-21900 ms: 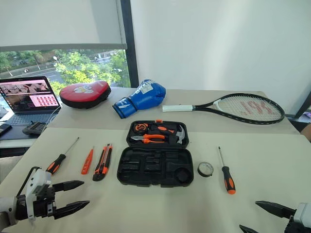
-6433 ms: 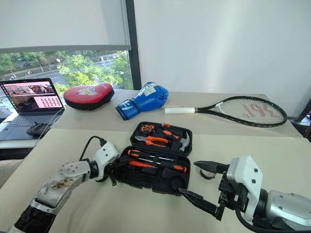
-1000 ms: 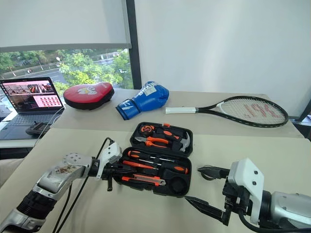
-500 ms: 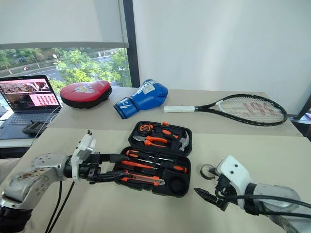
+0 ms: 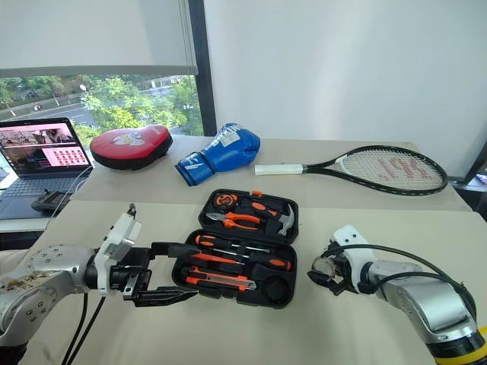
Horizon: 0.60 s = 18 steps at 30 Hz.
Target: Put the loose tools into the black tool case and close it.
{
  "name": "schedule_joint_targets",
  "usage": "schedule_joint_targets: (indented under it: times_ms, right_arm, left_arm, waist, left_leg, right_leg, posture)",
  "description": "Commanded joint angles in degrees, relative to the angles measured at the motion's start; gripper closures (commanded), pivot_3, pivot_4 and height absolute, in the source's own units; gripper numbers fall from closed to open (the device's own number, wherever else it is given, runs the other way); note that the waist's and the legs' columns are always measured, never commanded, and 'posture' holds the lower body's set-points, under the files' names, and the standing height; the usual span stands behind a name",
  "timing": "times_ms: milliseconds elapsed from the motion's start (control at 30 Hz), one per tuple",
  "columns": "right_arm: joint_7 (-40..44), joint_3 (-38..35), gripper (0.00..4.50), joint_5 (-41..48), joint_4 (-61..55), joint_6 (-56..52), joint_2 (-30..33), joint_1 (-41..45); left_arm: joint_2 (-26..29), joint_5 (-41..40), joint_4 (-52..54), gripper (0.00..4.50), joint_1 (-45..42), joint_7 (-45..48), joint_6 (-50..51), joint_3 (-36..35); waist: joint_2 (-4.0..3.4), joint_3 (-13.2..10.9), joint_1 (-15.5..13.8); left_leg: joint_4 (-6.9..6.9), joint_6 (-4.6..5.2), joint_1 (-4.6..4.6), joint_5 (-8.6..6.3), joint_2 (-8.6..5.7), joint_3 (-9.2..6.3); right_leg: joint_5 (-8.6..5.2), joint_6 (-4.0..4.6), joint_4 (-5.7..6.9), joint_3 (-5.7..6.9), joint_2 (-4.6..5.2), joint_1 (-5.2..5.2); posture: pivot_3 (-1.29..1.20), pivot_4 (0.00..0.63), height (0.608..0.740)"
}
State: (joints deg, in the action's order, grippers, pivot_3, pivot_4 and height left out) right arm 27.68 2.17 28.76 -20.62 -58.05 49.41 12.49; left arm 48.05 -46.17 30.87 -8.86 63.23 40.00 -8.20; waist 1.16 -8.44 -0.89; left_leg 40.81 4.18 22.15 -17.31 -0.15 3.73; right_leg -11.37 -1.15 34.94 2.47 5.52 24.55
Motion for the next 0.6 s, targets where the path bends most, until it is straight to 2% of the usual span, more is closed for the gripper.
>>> schedule_joint_targets:
  times_ms: [33, 533, 600]
  right_arm:
    - [1.51, -0.38, 0.0, -1.47, -1.28, 0.23, 0.9, 0.5]
    - [3.39, -0.83, 0.0, -4.83, -1.15, 0.59, 0.29, -0.06]
    - [3.49, -0.86, 0.42, -4.86, -1.31, 0.67, 0.19, -0.14]
  left_arm:
    - [0.39, -0.7, 1.66, 0.03, -0.3, -1.08, -0.95, -1.47]
    - [-0.44, 0.26, 1.16, 0.03, -1.75, -1.94, -1.94, 1.1]
    - [-0.45, 0.26, 1.14, 0.0, -1.87, -1.92, -1.98, 1.21]
  waist:
    - [0.0, 0.0, -0.06]
    - [0.0, 0.0, 0.1]
    - [0.0, 0.0, 0.12]
  left_leg:
    - [0.01, 0.0, 0.01, 0.0, 0.0, 0.0]
    - [0.01, -0.04, -0.03, 0.02, 0.0, 0.01]
    - [0.01, -0.04, -0.03, 0.02, 0.0, 0.01]
  right_leg:
    - [0.0, 0.0, -0.01, 0.01, 0.0, 0.0]
    - [0.01, -0.01, 0.02, 0.0, -0.01, -0.02]
    - [0.01, -0.01, 0.02, 0.0, -0.01, -0.02]
  posture:
    - [0.0, 0.15, 0.74]
    - [0.0, 0.15, 0.74]
    - [0.0, 0.15, 0.74]
